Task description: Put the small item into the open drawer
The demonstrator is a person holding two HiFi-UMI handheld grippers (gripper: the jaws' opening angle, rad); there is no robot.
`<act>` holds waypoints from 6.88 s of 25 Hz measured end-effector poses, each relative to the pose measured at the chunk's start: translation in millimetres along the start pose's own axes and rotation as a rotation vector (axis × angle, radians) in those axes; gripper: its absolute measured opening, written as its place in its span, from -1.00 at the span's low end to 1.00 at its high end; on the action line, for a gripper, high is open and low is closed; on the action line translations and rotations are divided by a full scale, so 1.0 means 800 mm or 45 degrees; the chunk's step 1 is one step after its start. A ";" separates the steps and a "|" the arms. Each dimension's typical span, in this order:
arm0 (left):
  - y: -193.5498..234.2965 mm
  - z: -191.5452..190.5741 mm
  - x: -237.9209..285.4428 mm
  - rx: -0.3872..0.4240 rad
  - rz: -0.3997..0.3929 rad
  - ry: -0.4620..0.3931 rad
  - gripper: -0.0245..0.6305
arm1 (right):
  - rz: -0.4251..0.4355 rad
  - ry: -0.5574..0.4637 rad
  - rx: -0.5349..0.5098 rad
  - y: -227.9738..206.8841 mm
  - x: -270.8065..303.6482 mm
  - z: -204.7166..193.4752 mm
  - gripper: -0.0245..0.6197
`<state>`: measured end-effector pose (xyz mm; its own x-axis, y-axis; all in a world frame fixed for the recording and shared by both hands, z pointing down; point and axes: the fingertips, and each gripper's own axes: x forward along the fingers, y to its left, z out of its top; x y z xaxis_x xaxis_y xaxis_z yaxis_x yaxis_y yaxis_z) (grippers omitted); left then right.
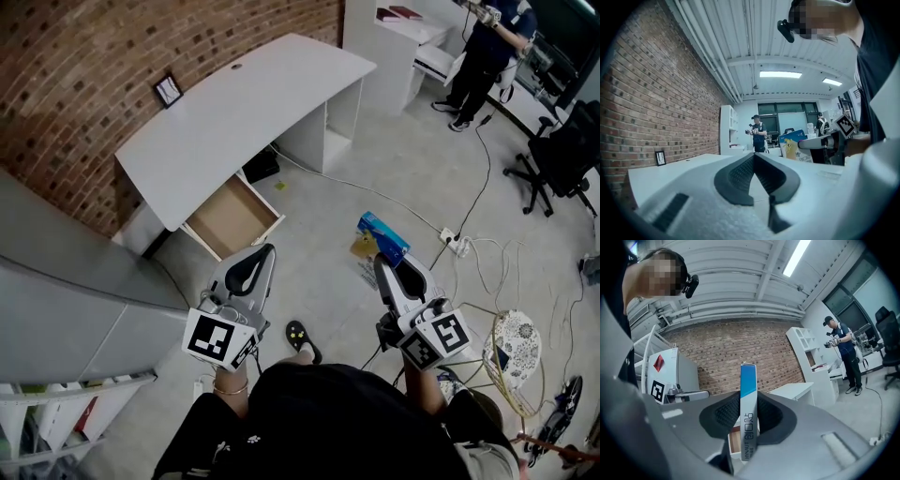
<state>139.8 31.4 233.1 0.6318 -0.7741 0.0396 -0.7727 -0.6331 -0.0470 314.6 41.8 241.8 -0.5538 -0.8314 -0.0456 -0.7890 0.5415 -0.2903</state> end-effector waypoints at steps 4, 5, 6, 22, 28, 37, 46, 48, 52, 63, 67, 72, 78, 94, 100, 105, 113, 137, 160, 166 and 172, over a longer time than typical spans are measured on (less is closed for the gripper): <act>0.036 -0.008 -0.002 -0.026 0.030 0.008 -0.92 | 0.030 0.028 -0.010 0.010 0.040 -0.006 -0.63; 0.045 -0.008 -0.003 -0.031 0.037 0.007 -0.92 | 0.038 0.035 -0.012 0.012 0.049 -0.007 -0.63; 0.053 -0.009 -0.003 -0.035 0.044 0.004 -0.92 | 0.045 0.040 -0.016 0.014 0.058 -0.008 -0.63; 0.162 -0.009 -0.003 -0.067 0.103 -0.053 -0.92 | 0.106 0.076 -0.078 0.041 0.165 -0.009 -0.63; 0.189 -0.014 -0.015 -0.074 0.145 -0.049 -0.92 | 0.125 0.088 -0.087 0.050 0.192 -0.013 -0.63; 0.216 -0.022 -0.032 -0.099 0.231 -0.049 -0.92 | 0.194 0.128 -0.110 0.061 0.223 -0.019 -0.63; 0.257 -0.021 -0.034 -0.098 0.402 -0.056 -0.92 | 0.358 0.194 -0.142 0.062 0.290 -0.018 -0.63; 0.261 -0.022 -0.031 -0.094 0.440 -0.057 -0.92 | 0.402 0.200 -0.152 0.059 0.305 -0.018 -0.63; 0.276 -0.029 -0.031 -0.100 0.531 -0.032 -0.92 | 0.495 0.235 -0.150 0.055 0.340 -0.025 -0.63; 0.324 -0.029 -0.030 -0.086 0.782 0.004 -0.92 | 0.779 0.311 -0.135 0.064 0.426 -0.039 -0.63; 0.337 -0.027 -0.026 -0.080 0.859 0.010 -0.92 | 0.860 0.338 -0.137 0.063 0.450 -0.043 -0.63; 0.348 -0.023 -0.021 -0.074 0.958 0.021 -0.92 | 0.973 0.371 -0.131 0.064 0.479 -0.045 -0.63; 0.354 -0.023 -0.013 -0.072 1.086 0.051 -0.92 | 1.119 0.421 -0.126 0.063 0.509 -0.053 -0.63; 0.334 -0.048 -0.008 -0.130 1.406 0.090 -0.92 | 1.423 0.556 -0.133 0.052 0.538 -0.090 -0.63; 0.328 -0.051 -0.020 -0.140 1.491 0.072 -0.92 | 1.485 0.593 -0.159 0.057 0.538 -0.110 -0.63; 0.333 -0.061 -0.027 -0.155 1.480 0.078 -0.92 | 1.489 0.637 -0.181 0.064 0.535 -0.127 -0.63; 0.347 -0.084 -0.043 -0.196 1.438 0.097 -0.92 | 1.487 0.710 -0.253 0.081 0.534 -0.164 -0.63; 0.360 -0.193 -0.085 -0.316 1.483 0.174 -0.92 | 1.606 0.953 -0.534 0.094 0.539 -0.328 -0.63; 0.356 -0.305 -0.107 -0.410 1.529 0.206 -0.92 | 1.718 1.146 -0.705 0.094 0.527 -0.484 -0.62; 0.354 -0.333 -0.112 -0.437 1.530 0.194 -0.92 | 1.734 1.189 -0.763 0.090 0.526 -0.523 -0.62; 0.357 -0.356 -0.119 -0.456 1.537 0.208 -0.92 | 1.750 1.236 -0.818 0.084 0.523 -0.555 -0.62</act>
<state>-158.8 -75.6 500.4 -0.4784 -0.8310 0.2838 -0.8390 0.5280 0.1315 -88.6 -214.3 627.6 -0.5885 0.4413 0.6774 0.4828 0.8639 -0.1434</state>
